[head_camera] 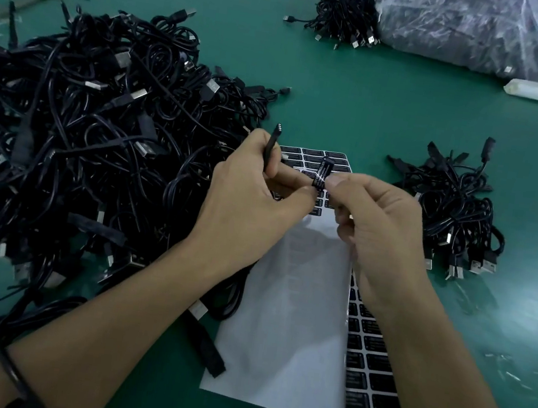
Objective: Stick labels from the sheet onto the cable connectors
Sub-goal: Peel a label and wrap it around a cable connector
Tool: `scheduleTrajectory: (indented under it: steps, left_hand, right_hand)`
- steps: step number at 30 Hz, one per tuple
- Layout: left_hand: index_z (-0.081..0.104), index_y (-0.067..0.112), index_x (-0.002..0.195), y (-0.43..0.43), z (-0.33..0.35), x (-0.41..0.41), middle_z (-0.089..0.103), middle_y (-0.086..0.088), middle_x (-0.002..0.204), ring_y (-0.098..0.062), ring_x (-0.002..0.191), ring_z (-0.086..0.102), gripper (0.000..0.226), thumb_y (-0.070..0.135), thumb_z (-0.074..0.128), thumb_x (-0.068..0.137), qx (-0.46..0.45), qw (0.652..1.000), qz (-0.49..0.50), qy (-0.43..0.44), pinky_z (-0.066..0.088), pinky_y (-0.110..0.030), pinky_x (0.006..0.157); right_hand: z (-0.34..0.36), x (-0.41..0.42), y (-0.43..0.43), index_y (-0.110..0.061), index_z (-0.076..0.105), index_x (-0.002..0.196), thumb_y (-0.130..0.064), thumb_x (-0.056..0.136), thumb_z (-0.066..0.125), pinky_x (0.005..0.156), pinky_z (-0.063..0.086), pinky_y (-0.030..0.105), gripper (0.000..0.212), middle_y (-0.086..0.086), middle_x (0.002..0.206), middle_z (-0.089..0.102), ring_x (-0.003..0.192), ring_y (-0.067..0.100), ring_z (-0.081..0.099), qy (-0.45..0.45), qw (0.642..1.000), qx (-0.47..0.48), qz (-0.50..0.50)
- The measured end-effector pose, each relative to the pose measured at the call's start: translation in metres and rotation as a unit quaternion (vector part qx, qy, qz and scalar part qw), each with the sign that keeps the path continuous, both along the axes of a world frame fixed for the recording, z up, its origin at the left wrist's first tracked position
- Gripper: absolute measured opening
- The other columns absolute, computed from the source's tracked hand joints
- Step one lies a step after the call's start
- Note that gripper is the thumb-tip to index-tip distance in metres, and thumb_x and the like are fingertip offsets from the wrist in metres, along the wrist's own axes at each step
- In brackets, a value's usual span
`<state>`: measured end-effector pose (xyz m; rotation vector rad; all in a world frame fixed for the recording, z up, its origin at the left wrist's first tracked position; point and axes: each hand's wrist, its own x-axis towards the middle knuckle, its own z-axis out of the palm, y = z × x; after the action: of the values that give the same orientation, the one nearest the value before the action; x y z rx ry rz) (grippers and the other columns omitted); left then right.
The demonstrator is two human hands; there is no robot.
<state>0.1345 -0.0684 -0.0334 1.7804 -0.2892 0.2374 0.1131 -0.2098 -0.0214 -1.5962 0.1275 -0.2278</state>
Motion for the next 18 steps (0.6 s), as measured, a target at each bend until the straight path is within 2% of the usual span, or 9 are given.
scheduleTrajectory:
  steps: [3, 6, 8, 12, 13, 15, 18]
  left_hand:
    - [0.03, 0.021, 0.077, 0.0003, 0.0006, 0.0007, 0.075, 0.007, 0.075, -0.025, 0.073, 0.067, 0.042, 0.012, 0.07, 0.076, 0.004, 1.0, -0.002, -0.002, 0.054, -0.056, 0.079]
    - [0.03, 0.022, 0.078, -0.0005, 0.0012, 0.0, 0.074, 0.007, 0.073, -0.029, 0.073, 0.066, 0.041, 0.012, 0.069, 0.075, 0.002, 1.0, -0.008, -0.004, 0.054, -0.055, 0.077]
    - [0.03, 0.022, 0.078, -0.0005, 0.0012, -0.0002, 0.074, 0.009, 0.073, -0.024, 0.071, 0.067, 0.04, 0.013, 0.068, 0.074, 0.007, 1.0, -0.013, -0.007, 0.055, -0.051, 0.076]
    - [0.03, 0.023, 0.077, -0.0018, -0.0013, -0.0013, 0.074, 0.014, 0.074, -0.008, 0.067, 0.065, 0.039, 0.019, 0.068, 0.075, 0.026, 0.999, -0.022, -0.011, 0.053, -0.031, 0.069]
    - [0.03, 0.023, 0.077, -0.0024, -0.0015, -0.0022, 0.074, 0.016, 0.075, -0.006, 0.068, 0.066, 0.038, 0.024, 0.069, 0.077, 0.033, 0.999, -0.018, -0.013, 0.052, -0.029, 0.067]
    - [0.033, 0.026, 0.077, -0.0022, -0.0014, -0.0046, 0.072, 0.017, 0.076, -0.007, 0.07, 0.068, 0.035, 0.043, 0.063, 0.082, 0.058, 0.998, -0.008, -0.02, 0.054, -0.037, 0.068]
    - [0.044, 0.021, 0.086, -0.0007, -0.0004, -0.0077, 0.071, -0.001, 0.08, -0.021, 0.077, 0.067, 0.041, 0.061, 0.034, 0.088, 0.092, 0.995, -0.023, -0.032, 0.051, -0.05, 0.073]
  right_hand:
    - [-0.0009, 0.0007, 0.0003, -0.024, 0.073, 0.062, -0.013, 0.088, 0.07, 0.05, 0.035, 0.012, 0.029, -0.011, 0.056, 0.056, 0.056, 0.006, 0.042, 0.008, 1.0, -0.006, 0.007]
    - [-0.0008, -0.0006, -0.0008, -0.022, 0.073, 0.065, -0.01, 0.088, 0.07, 0.049, 0.036, 0.009, 0.026, -0.015, 0.052, 0.056, 0.049, 0.0, 0.044, -0.015, 0.999, -0.029, 0.0]
    - [0.0002, -0.0022, -0.001, -0.023, 0.072, 0.067, -0.009, 0.088, 0.071, 0.049, 0.035, 0.006, 0.025, -0.017, 0.049, 0.056, 0.045, -0.002, 0.046, -0.036, 0.998, -0.051, -0.001]
    - [-0.0001, -0.0025, -0.0036, -0.024, 0.072, 0.063, -0.014, 0.087, 0.073, 0.049, 0.036, 0.009, 0.025, -0.016, 0.05, 0.057, 0.045, -0.001, 0.044, -0.045, 0.996, -0.076, -0.013]
    - [-0.0006, -0.0022, -0.0042, -0.023, 0.073, 0.065, -0.014, 0.086, 0.073, 0.05, 0.037, 0.01, 0.023, -0.014, 0.051, 0.059, 0.046, -0.001, 0.045, -0.044, 0.995, -0.082, -0.02]
    - [-0.0021, -0.0015, -0.0048, -0.02, 0.074, 0.069, -0.016, 0.086, 0.074, 0.052, 0.04, 0.014, 0.018, -0.009, 0.054, 0.061, 0.051, 0.001, 0.046, -0.044, 0.994, -0.088, -0.042]
    - [-0.0028, -0.0008, -0.0069, -0.021, 0.072, 0.074, -0.02, 0.09, 0.071, 0.054, 0.042, 0.018, 0.017, -0.012, 0.057, 0.058, 0.054, 0.004, 0.046, -0.059, 0.992, -0.07, -0.082]
